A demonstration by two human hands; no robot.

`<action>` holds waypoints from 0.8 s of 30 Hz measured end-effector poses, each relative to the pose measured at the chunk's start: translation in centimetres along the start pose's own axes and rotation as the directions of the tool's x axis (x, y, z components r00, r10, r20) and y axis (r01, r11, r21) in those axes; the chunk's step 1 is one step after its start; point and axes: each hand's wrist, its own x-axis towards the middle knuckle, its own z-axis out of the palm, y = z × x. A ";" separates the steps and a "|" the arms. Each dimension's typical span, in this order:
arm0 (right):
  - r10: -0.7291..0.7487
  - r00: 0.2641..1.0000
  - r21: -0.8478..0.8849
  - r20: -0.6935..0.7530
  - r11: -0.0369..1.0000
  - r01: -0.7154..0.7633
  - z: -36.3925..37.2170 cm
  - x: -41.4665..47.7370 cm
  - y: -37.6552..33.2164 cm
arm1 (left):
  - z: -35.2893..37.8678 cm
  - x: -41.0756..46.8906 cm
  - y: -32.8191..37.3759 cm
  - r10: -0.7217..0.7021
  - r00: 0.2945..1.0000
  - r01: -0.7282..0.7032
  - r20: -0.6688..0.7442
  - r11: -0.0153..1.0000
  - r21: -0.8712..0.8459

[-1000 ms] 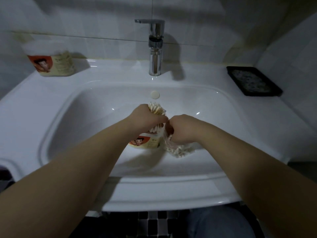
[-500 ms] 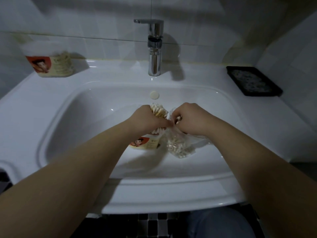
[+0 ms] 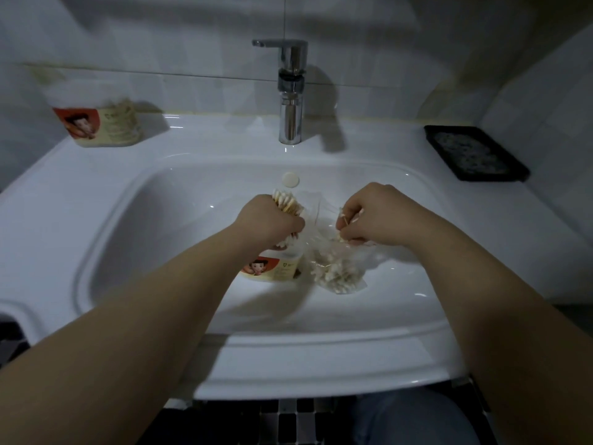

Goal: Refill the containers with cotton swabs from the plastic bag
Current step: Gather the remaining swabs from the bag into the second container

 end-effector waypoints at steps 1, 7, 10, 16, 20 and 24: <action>0.006 1.000 0.085 -0.023 0.996 -0.004 -0.2 0.0 0.1 | 0.0 0.0 0.0 0.003 1.000 -0.003 -0.007 1.000 0.006; 0.025 0.986 0.361 -0.164 0.932 0.037 -0.9 0.1 0.4 | 0.0 -1.0 0.7 0.241 0.956 -0.237 -0.169 0.971 0.042; 0.014 0.983 0.330 -0.183 0.943 0.048 -0.7 0.2 0.6 | 0.4 -1.8 1.6 0.410 0.892 -0.428 -0.189 0.902 -0.060; 0.010 0.969 0.272 -0.248 0.960 0.060 -0.7 0.5 0.8 | 1.5 -2.1 1.0 0.524 0.839 -0.542 0.147 0.783 0.305; 0.048 0.952 0.341 -0.303 0.938 0.061 -1.2 0.5 1.1 | 1.0 -2.2 1.2 0.414 0.901 -0.432 0.132 0.824 0.367; 0.096 0.937 0.482 -0.335 0.872 0.083 -1.5 0.8 1.5 | 0.7 -1.7 1.1 0.275 0.960 -0.280 0.056 0.936 0.212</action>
